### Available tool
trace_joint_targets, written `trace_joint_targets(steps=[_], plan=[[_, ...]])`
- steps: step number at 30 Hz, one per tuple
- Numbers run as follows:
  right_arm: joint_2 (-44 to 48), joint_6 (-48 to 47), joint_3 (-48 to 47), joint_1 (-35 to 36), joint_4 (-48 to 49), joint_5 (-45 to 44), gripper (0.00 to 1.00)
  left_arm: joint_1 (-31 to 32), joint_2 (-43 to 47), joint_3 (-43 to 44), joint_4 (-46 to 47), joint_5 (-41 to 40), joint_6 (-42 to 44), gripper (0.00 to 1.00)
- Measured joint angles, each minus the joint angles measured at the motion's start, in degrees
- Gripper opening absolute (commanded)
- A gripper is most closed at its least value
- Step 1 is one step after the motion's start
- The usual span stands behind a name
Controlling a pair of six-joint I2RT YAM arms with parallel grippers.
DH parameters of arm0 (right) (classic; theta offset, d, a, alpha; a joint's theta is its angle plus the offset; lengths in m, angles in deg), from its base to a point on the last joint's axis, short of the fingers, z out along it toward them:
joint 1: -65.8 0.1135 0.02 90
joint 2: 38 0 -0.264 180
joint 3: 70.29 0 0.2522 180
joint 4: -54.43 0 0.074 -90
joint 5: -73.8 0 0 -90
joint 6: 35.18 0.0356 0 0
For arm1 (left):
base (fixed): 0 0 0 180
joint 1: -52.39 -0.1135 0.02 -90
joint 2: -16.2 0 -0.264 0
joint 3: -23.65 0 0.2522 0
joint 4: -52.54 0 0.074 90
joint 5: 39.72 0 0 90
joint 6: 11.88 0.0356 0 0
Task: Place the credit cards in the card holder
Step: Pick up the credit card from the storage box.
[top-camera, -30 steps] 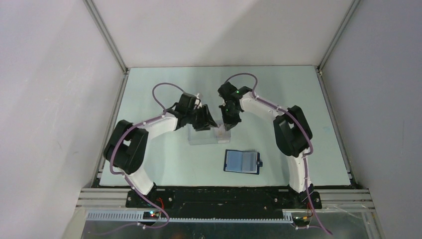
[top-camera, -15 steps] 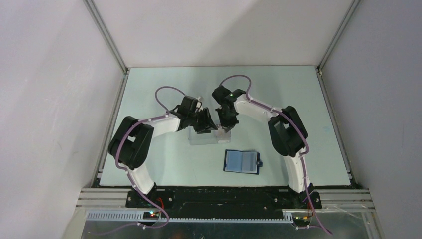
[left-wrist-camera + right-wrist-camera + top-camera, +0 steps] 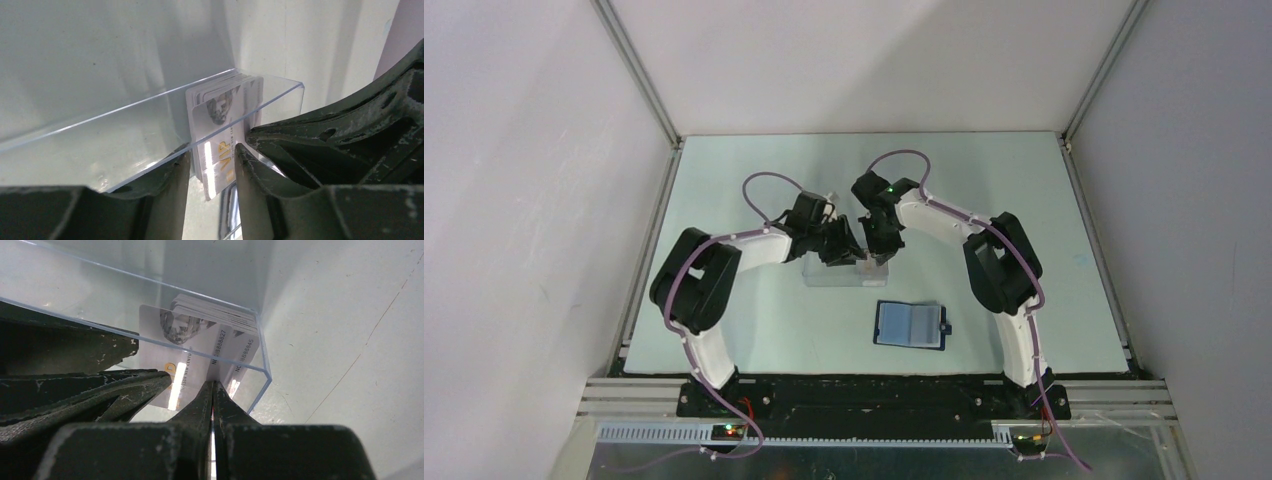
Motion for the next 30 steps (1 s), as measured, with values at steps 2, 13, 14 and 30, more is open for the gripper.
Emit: trace_joint_targets(steps=[2, 13, 14, 30], plan=[[0.0, 0.0, 0.0, 0.0, 0.0, 0.3, 0.0, 0.1, -0.3, 0.0, 0.4, 0.2, -0.2, 0.36], [0.0, 0.0, 0.0, -0.4, 0.1, 1.6, 0.0, 0.1, -0.9, 0.0, 1.1, 1.0, -1.3, 0.28], [0.0, 0.2, 0.1, -0.6, 0.1, 2.0, 0.0, 0.2, -0.9, 0.0, 1.1, 1.0, -1.3, 0.27], [0.2, 0.6, 0.5, -1.6, 0.4, 4.2, 0.0, 1.4, 2.1, 0.2, 1.0, 1.5, -1.3, 0.28]])
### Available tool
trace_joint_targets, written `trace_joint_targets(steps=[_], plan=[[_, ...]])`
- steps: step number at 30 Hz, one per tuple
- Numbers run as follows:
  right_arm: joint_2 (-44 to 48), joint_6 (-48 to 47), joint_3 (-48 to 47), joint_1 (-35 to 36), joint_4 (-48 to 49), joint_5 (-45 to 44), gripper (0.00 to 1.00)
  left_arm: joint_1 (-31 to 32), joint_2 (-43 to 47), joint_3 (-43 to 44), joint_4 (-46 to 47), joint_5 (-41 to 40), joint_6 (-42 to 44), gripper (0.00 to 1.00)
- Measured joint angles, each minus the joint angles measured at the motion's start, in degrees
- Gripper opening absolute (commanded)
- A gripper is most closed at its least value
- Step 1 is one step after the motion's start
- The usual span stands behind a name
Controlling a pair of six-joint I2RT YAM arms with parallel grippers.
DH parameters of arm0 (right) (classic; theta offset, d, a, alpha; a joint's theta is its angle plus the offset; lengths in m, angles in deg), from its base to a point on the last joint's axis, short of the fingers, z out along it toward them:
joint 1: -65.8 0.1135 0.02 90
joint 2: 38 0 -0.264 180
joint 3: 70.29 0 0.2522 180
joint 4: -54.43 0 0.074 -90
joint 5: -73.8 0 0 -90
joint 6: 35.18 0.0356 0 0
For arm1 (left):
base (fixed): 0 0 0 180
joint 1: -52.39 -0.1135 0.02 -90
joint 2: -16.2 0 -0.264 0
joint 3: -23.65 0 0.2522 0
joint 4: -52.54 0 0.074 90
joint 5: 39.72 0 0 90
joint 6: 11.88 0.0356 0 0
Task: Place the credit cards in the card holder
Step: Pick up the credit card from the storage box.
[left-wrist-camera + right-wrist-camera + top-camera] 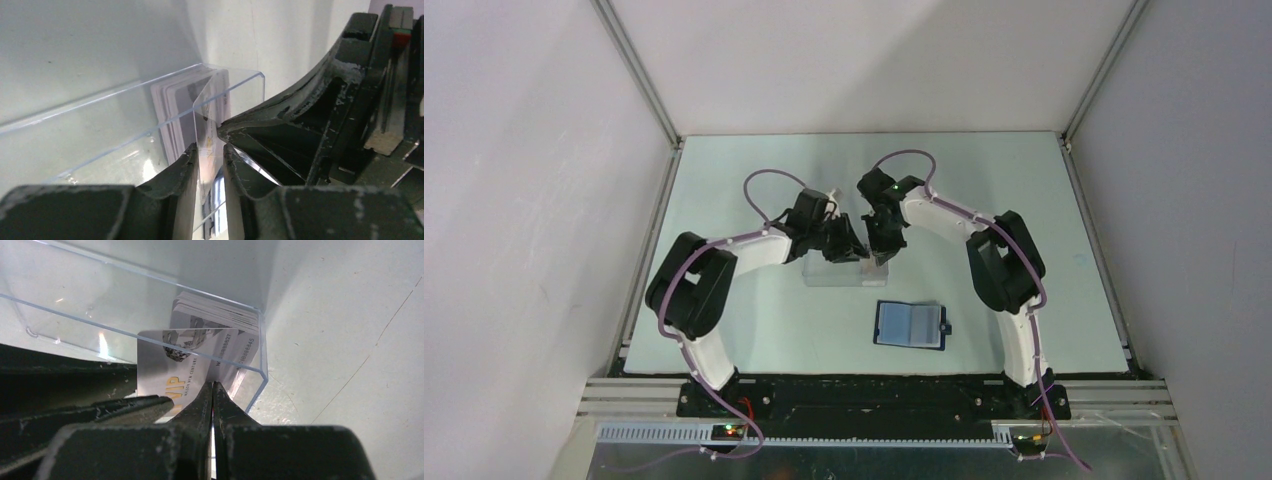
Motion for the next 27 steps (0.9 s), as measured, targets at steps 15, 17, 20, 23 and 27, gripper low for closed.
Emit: trace_joint_targets(steps=[15, 17, 20, 23, 27], plan=[[0.8, 0.2, 1.4, -0.3, 1.2, 1.0, 0.17, 2.3, -0.4, 1.8, -3.1, -1.3, 1.7, 0.0], [1.3, 0.5, 1.8, -0.4, 1.5, 1.3, 0.28, 2.4, 0.6, 1.8, -4.3, -2.5, 2.0, 0.0], [3.8, 0.7, 2.6, -0.4, 1.5, 1.9, 0.43, 2.6, 4.3, 1.8, -6.6, -4.7, 2.3, 0.0], [9.6, 1.5, 3.7, -0.6, 1.9, 2.8, 0.6, 2.6, 10.0, 1.8, -7.8, -7.0, 2.6, 0.0], [22.4, 3.2, 10.4, -3.2, 6.6, 7.8, 0.78, 2.6, 21.0, 0.7, -7.3, -8.7, 2.1, 0.0]])
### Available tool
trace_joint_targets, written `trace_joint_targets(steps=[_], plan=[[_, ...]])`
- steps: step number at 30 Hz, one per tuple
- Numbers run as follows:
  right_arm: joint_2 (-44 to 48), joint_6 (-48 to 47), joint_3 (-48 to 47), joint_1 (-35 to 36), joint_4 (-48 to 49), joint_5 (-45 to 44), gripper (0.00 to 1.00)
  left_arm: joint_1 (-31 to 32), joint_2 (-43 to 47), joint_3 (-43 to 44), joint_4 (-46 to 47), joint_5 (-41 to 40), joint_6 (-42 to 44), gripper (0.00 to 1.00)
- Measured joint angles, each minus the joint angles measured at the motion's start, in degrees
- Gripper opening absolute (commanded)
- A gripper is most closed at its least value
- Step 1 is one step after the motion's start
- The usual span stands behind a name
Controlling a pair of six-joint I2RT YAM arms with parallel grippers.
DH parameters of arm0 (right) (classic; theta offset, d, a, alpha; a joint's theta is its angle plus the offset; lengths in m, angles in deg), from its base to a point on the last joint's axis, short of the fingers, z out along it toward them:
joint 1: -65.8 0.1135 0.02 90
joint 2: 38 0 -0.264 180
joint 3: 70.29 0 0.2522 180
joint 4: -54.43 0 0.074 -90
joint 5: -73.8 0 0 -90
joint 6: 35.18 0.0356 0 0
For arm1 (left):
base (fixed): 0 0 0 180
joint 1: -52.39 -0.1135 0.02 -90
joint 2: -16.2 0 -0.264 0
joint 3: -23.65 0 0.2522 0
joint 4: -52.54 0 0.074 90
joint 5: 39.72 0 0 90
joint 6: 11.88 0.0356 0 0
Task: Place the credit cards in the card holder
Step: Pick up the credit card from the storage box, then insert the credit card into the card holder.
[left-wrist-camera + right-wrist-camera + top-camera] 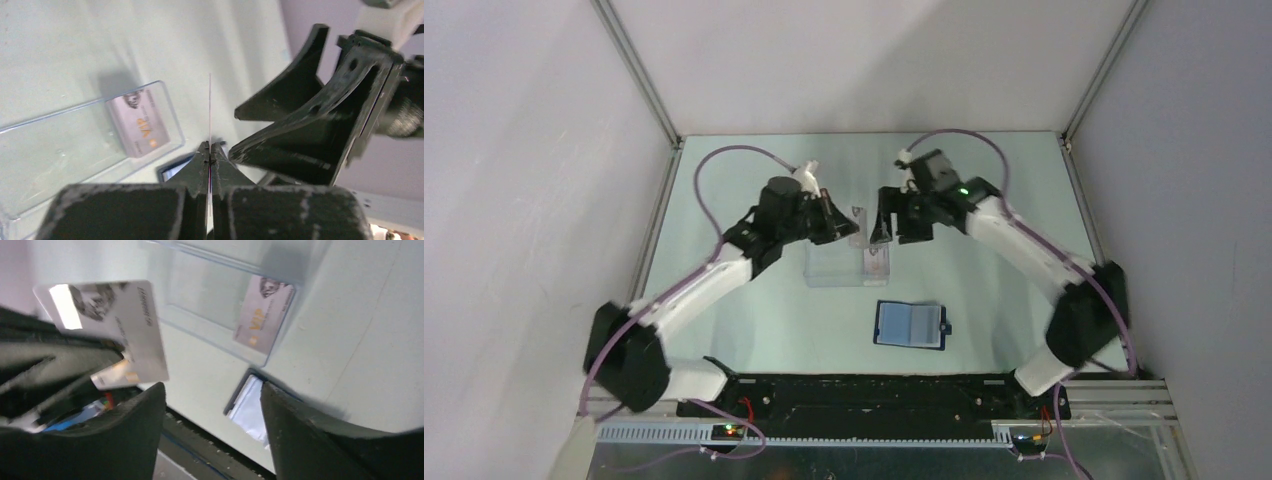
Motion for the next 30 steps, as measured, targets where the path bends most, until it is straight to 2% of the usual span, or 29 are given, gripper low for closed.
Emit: trace_joint_targets(steps=[4, 10, 15, 18, 22, 25, 28, 29, 30], plan=[[16.5, 3.9, 13.4, -5.7, 10.3, 11.0, 0.78, 0.0, 11.2, -4.8, 4.6, 1.4, -2.2, 0.0], [28.6, 14.4, 28.5, -10.2, 28.3, 28.5, 0.67, 1.2, 19.3, -12.8, 13.6, 8.0, -8.2, 0.0], [30.0, 24.2, 34.4, -10.1, 43.3, 37.6, 0.58, 3.8, 22.9, -17.7, 21.3, 12.0, -14.0, 0.0], [30.0, 28.2, 35.5, -9.2, 49.7, 40.4, 0.44, 4.7, 23.6, -18.3, 24.2, 13.1, -15.8, 0.0], [30.0, 31.6, 35.5, -7.9, 55.2, 42.3, 0.31, 5.2, 24.0, -18.3, 27.1, 14.1, -17.4, 0.0], [30.0, 33.5, 35.5, -7.2, 58.0, 43.2, 0.24, 5.2, 24.0, -18.4, 28.0, 14.5, -18.1, 0.0], [29.8, 34.7, 35.6, -6.7, 59.9, 43.9, 0.08, 5.2, 24.0, -18.8, 28.7, 14.6, -18.5, 0.0], [29.6, 34.9, 35.6, -6.6, 60.4, 44.1, 0.0, 5.2, 24.0, -18.9, 29.3, 14.8, -18.7, 0.01], [29.3, 35.3, 35.6, -6.4, 60.6, 44.2, 0.0, 5.2, 24.0, -18.9, 29.7, 15.0, -18.8, 0.11]])
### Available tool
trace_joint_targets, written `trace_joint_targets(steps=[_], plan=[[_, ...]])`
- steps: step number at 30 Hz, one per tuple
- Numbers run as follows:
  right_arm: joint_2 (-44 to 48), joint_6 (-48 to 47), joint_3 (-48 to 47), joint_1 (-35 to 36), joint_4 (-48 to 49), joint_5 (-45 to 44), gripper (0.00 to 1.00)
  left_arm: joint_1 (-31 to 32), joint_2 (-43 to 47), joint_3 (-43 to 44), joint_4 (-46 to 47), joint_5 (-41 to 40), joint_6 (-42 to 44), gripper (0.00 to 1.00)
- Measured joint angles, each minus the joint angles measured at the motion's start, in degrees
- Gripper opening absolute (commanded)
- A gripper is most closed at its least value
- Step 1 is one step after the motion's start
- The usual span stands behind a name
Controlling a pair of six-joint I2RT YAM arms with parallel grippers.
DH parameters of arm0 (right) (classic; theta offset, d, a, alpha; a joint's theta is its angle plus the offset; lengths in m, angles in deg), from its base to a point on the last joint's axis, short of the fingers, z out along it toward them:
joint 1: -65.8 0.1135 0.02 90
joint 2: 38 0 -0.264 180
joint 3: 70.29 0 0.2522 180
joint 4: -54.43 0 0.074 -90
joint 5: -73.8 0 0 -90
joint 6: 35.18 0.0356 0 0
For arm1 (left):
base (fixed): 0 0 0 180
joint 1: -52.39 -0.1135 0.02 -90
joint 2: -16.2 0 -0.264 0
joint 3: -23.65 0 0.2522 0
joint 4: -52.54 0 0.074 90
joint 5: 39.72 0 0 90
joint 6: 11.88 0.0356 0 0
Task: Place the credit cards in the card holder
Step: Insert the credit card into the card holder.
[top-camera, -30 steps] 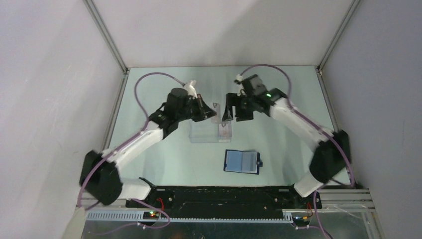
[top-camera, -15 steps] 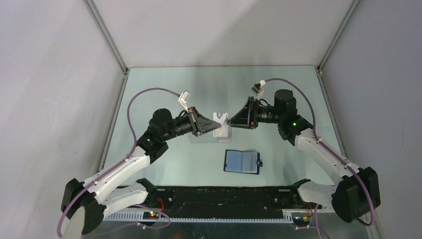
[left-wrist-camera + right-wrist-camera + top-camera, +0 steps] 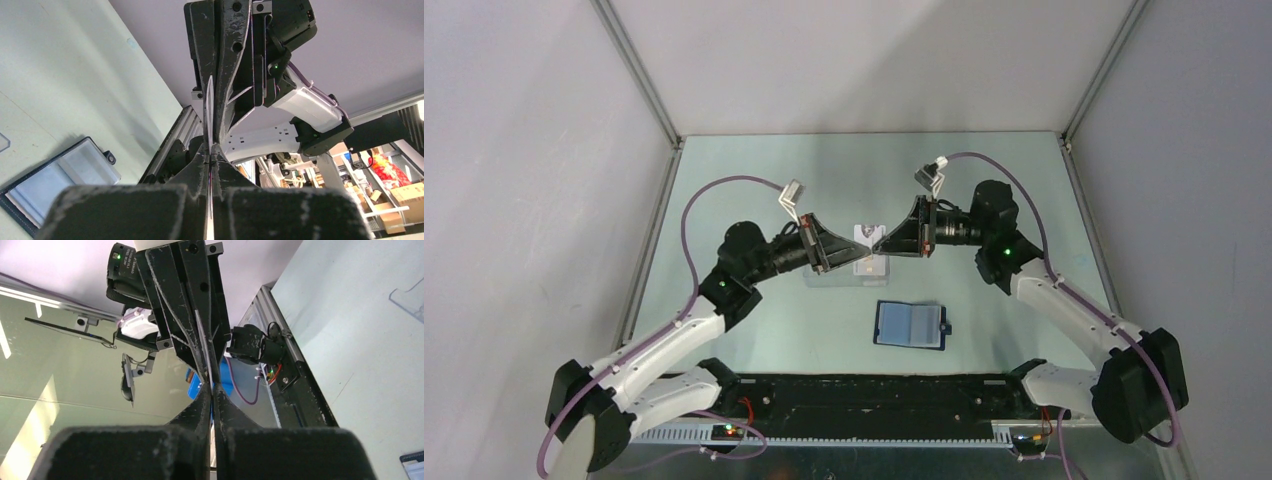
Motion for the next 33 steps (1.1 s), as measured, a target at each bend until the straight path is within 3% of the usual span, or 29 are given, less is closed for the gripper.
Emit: trace_joint_targets(steps=[1, 2, 4, 7, 13, 18, 25, 28, 33], plan=[[-0.3, 0.3, 0.0, 0.1, 0.3, 0.3, 0.0, 0.0, 0.0, 0.0, 0.0, 0.1, -0.1, 0.22], [-0.4, 0.4, 0.1, 0.2, 0.5, 0.4, 0.0, 0.0, 0.0, -0.1, 0.0, 0.1, -0.2, 0.42], [-0.4, 0.2, 0.1, 0.4, 0.5, 0.4, 0.0, 0.0, -0.2, -0.3, -0.1, 0.0, -0.5, 0.62], [0.0, -2.2, 0.1, 0.7, -2.3, -0.2, 0.0, 0.0, -0.1, -1.3, 0.3, -0.2, -0.8, 0.73], [3.7, -12.4, 0.6, -0.9, -18.6, -7.4, 0.0, 0.2, -0.7, -7.6, -0.1, -4.4, -1.1, 0.93], [6.1, -18.0, 7.8, -3.6, -24.5, -13.4, 0.0, 2.8, -6.9, -8.7, -5.7, -10.4, -0.2, 0.86], [3.2, -20.5, 20.7, -7.7, -26.2, -17.9, 0.0, 9.8, -17.7, -6.5, -15.2, -18.4, 0.9, 0.62], [1.0, -20.9, 21.7, -8.5, -25.6, -19.0, 0.0, 10.2, -20.2, -6.4, -17.2, -20.2, 0.9, 0.52], [0.0, -20.9, 22.1, -9.2, -23.9, -20.6, 0.0, 10.3, -24.2, -5.1, -18.8, -21.5, 1.3, 0.46]])
